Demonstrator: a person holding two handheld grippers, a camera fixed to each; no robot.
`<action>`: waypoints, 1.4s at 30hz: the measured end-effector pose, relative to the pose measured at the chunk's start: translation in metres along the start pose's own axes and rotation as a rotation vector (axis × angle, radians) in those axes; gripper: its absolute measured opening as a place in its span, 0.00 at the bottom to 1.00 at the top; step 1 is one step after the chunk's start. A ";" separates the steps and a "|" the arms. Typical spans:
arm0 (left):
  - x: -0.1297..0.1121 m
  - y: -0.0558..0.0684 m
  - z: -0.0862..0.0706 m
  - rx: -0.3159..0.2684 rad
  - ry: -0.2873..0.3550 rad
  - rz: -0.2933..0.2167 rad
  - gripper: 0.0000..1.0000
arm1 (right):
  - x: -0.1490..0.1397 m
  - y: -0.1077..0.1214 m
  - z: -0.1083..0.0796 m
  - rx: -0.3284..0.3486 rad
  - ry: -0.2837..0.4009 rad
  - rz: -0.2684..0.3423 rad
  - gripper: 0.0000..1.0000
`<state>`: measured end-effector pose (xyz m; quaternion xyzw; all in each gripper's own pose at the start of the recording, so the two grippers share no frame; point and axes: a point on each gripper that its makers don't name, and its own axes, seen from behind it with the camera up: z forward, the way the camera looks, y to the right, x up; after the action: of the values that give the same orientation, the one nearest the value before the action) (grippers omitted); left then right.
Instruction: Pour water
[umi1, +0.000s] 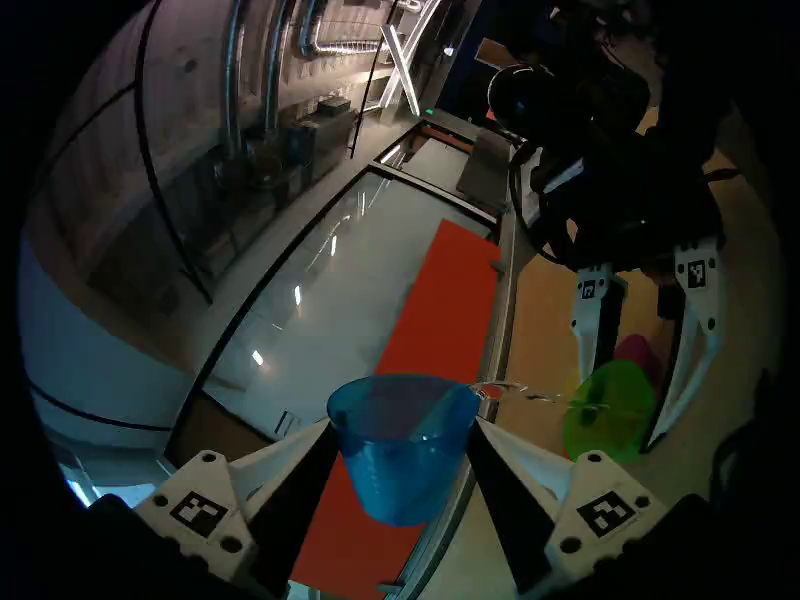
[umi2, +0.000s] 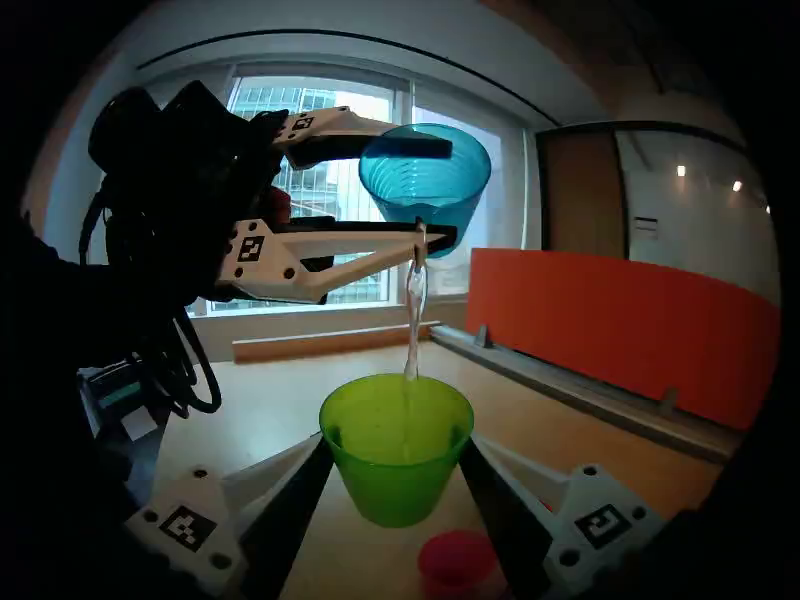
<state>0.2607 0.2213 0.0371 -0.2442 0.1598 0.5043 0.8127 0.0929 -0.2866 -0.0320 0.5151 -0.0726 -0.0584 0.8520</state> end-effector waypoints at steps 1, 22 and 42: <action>0.001 0.000 0.000 0.000 0.001 0.005 0.85 | 0.000 0.000 0.000 0.000 0.000 0.001 0.88; 0.007 -0.001 -0.002 0.010 0.008 0.072 0.85 | 0.000 0.006 -0.002 -0.012 0.000 -0.005 0.87; 0.009 -0.004 -0.006 0.019 0.006 0.136 0.85 | 0.002 0.009 -0.001 -0.016 0.000 -0.012 0.87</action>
<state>0.2680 0.2226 0.0283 -0.2267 0.1831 0.5561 0.7784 0.0950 -0.2820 -0.0248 0.5089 -0.0692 -0.0641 0.8556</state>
